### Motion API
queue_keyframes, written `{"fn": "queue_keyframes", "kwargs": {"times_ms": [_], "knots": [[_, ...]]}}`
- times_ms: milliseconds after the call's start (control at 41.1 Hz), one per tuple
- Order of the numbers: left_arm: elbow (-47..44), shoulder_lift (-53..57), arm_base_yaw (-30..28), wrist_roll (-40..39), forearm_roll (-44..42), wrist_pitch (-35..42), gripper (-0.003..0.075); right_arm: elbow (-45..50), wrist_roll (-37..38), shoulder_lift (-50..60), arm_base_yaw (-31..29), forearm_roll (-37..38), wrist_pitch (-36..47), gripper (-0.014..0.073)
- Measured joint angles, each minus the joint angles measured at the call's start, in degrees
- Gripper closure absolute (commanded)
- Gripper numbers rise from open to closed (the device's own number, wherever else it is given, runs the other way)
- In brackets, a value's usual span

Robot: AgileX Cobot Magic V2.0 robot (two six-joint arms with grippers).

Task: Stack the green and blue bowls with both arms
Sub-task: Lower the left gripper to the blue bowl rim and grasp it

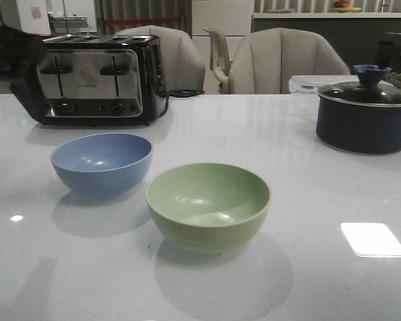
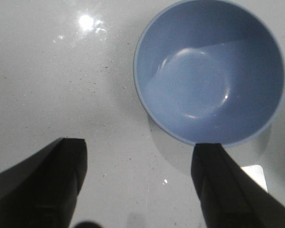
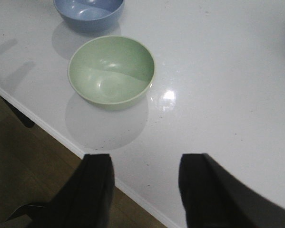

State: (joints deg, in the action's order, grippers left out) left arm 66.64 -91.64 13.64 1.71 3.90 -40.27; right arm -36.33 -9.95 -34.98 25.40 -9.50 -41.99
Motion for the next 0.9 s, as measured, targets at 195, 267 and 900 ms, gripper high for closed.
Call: {"fn": "queue_keyframes", "kwargs": {"times_ms": [195, 267, 900], "knots": [[6.98, -12.14, 0.00, 0.00, 1.10, 1.80, 0.0211, 0.00, -0.12, 0.00, 0.00, 0.00, 0.00, 0.0153], [9.11, -15.74, 0.00, 0.00, 2.33, 2.08, 0.0214, 0.00, -0.12, 0.00, 0.00, 0.00, 0.00, 0.0153], [17.66, -23.35, 0.00, 0.10, 5.44, -3.26, 0.0620, 0.00, -0.12, 0.00, 0.00, 0.00, 0.00, 0.0153]]}}
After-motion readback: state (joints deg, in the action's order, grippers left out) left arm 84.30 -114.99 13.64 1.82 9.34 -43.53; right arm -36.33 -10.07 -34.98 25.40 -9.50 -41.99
